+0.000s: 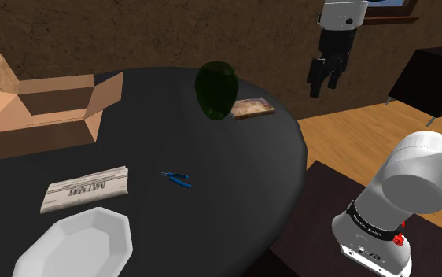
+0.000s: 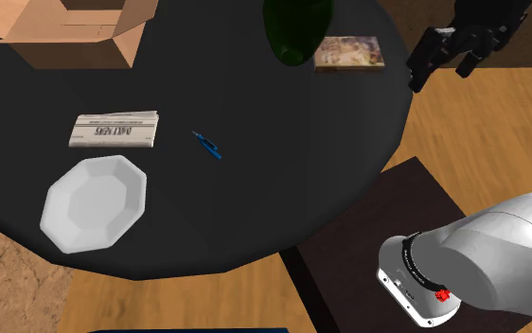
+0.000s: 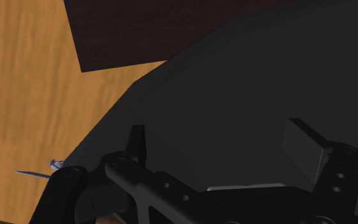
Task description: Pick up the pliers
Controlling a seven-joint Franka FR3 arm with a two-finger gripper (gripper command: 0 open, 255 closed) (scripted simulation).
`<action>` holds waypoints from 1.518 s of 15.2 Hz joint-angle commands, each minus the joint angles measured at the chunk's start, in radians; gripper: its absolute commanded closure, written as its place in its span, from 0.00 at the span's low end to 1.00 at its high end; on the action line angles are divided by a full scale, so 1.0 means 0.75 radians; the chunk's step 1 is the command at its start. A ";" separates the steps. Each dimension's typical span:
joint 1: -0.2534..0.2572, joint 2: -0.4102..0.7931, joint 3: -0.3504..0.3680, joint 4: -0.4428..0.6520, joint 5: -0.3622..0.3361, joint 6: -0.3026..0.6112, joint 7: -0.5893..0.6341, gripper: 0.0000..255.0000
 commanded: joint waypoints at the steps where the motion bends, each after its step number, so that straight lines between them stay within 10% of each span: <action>1: 0.000 0.000 0.000 0.000 0.000 0.000 0.000 0.00; 23: 0.243 0.733 0.365 0.100 0.175 0.726 0.191 0.00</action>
